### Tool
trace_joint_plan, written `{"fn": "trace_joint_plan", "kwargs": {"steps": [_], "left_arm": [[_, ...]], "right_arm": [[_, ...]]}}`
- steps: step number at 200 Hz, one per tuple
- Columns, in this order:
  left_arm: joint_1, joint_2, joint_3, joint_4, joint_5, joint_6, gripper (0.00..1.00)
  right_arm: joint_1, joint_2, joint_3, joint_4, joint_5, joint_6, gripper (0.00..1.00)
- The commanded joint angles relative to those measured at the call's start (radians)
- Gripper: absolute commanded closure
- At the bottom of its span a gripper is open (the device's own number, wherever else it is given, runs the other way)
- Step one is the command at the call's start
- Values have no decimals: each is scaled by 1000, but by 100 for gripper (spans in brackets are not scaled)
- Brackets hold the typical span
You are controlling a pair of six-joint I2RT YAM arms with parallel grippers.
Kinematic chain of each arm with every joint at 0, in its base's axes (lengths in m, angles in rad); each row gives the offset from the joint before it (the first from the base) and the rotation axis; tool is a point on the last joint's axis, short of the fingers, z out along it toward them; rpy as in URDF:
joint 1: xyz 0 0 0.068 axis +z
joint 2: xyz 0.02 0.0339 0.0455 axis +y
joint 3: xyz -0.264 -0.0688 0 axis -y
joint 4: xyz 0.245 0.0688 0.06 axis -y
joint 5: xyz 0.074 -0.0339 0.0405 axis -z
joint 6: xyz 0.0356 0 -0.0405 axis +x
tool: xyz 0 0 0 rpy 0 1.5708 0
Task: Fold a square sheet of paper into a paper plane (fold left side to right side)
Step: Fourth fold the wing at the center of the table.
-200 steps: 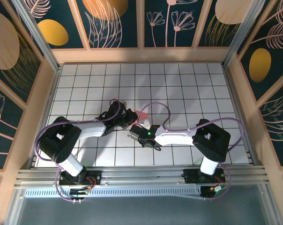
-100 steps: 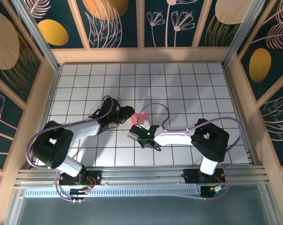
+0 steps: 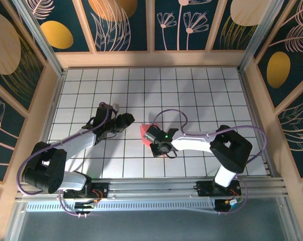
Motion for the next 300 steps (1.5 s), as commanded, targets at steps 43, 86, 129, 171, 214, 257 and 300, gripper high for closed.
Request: {"fn": "trace_joint_plan", "kwargs": {"steps": [43, 86, 129, 171, 214, 257, 300], "left_arm": [[-5, 32, -75, 28, 141, 37, 59], [-55, 65, -57, 32, 159, 34, 61], [-134, 132, -21, 65, 144, 5, 61], [-181, 197, 27, 98, 151, -20, 61], [-224, 258, 76, 114, 144, -39, 60], [-244, 313, 117, 116, 142, -40, 60], [-247, 369, 155, 101, 126, -34, 60]], "right_arm": [[-119, -72, -89, 109, -315, -68, 100], [-186, -98, -157, 199, -440, -53, 100], [-242, -117, -207, 249, -517, -45, 100], [-289, -120, -241, 288, -576, -28, 100], [-308, -121, -252, 302, -584, -21, 100], [-311, -120, -257, 304, -581, -21, 99], [-311, -118, -258, 308, -581, -19, 99]]}}
